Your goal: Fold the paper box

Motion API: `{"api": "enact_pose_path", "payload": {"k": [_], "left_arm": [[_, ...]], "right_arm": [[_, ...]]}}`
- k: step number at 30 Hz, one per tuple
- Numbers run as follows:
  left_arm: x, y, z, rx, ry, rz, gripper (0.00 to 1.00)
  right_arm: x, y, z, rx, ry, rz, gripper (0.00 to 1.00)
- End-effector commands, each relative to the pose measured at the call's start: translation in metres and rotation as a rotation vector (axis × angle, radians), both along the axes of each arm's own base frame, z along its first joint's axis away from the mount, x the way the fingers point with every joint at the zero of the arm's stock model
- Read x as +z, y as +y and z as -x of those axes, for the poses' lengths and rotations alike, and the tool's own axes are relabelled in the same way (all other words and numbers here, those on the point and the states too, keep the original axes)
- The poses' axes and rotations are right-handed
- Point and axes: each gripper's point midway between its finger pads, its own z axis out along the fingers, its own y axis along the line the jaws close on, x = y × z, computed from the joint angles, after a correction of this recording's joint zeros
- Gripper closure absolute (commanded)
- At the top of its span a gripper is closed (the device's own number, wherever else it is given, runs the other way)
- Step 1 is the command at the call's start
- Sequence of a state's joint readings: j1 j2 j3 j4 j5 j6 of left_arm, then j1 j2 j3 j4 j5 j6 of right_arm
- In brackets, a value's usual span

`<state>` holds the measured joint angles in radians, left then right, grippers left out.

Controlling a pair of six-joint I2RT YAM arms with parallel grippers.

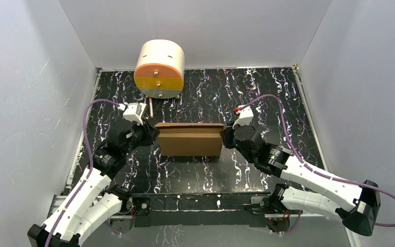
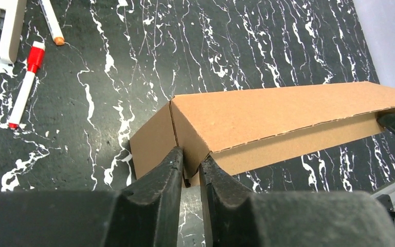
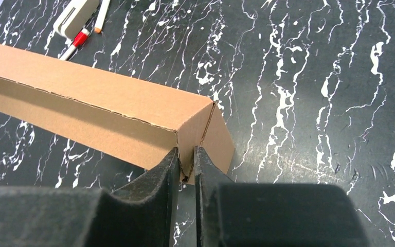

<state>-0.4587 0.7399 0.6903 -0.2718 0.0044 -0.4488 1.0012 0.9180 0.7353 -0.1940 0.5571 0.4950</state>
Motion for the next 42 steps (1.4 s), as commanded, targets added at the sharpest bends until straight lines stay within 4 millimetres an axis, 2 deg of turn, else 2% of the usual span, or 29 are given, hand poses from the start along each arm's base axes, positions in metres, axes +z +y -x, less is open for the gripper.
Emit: {"api": "enact_pose_path", "payload": {"k": [1,5,10,15,19,22,25,29,34,42], "left_arm": [[-0.028,0.001,0.026,-0.031,0.12,0.0,0.78],[-0.02,-0.003,0.029,-0.041,0.105,0.036,0.68],[-0.005,-0.006,0.035,-0.058,0.094,0.077,0.59],[0.016,-0.002,0.039,-0.017,0.071,0.137,0.34],[0.03,-0.003,0.039,-0.009,0.056,0.171,0.24],[0.042,-0.003,0.037,0.01,0.045,0.194,0.22],[0.063,0.001,0.034,0.049,-0.008,0.233,0.21],[0.082,0.013,0.024,0.136,-0.072,0.26,0.19],[0.082,0.018,0.007,0.201,-0.081,0.243,0.2],[0.061,-0.002,-0.01,0.158,-0.012,0.237,0.28]], "right_arm": [[-0.008,0.0,0.017,0.067,0.044,0.016,0.73],[0.009,0.001,0.019,0.084,0.018,-0.032,0.64],[0.034,0.002,0.023,0.111,-0.011,-0.074,0.46],[0.057,0.005,0.026,0.134,-0.04,-0.127,0.32],[0.068,0.005,0.025,0.126,-0.048,-0.146,0.24],[0.078,0.003,0.024,0.116,-0.059,-0.165,0.2],[0.091,-0.002,0.022,0.083,-0.082,-0.203,0.18],[0.107,-0.005,0.015,0.038,-0.114,-0.227,0.18],[0.107,-0.01,0.0,-0.064,-0.113,-0.214,0.2],[0.093,-0.004,-0.015,-0.12,-0.099,-0.188,0.3]]}}
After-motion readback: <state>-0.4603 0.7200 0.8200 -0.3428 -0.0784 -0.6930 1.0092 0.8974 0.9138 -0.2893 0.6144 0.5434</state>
